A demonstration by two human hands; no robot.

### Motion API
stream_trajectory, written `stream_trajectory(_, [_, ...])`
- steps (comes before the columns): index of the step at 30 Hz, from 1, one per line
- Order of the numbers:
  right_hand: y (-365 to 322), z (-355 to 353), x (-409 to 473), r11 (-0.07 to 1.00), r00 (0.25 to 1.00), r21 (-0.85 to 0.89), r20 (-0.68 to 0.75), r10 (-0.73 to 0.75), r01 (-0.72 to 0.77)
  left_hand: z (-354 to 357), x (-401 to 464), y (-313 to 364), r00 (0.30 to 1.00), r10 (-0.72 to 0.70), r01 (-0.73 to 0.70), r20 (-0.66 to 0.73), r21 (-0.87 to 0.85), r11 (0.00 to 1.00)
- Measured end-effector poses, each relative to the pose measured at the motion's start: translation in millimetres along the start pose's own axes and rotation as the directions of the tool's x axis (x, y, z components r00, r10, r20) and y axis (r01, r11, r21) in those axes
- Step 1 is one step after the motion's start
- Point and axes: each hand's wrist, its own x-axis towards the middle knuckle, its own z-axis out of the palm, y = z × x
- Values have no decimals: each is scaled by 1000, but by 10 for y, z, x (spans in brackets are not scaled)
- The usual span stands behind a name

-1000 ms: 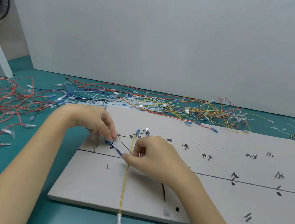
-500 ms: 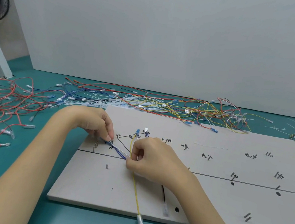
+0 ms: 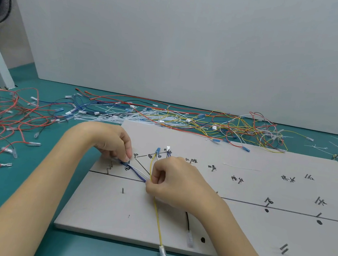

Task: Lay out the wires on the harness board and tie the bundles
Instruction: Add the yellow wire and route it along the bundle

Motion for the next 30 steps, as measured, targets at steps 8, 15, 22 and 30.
stream_trajectory(8, [-15,-10,-7,1000,1000,-10,28,-7,7,-44,-100,0,995,104,-104,13,-19,994])
stream_trajectory(15, [-28,-22,-15,1000,999,-5,44,-11,11,20,-108,120,959,255,-264,-123,-66,962])
stream_trajectory(22, [-43,-39,-22,1000,999,-23,33,-18,19,204,-93,318,922,376,-383,-91,-69,921])
stream_trajectory(30, [-38,-95,-25,987,992,151,123,35,-53,286,-137,397,928,373,-373,-3,-9,928])
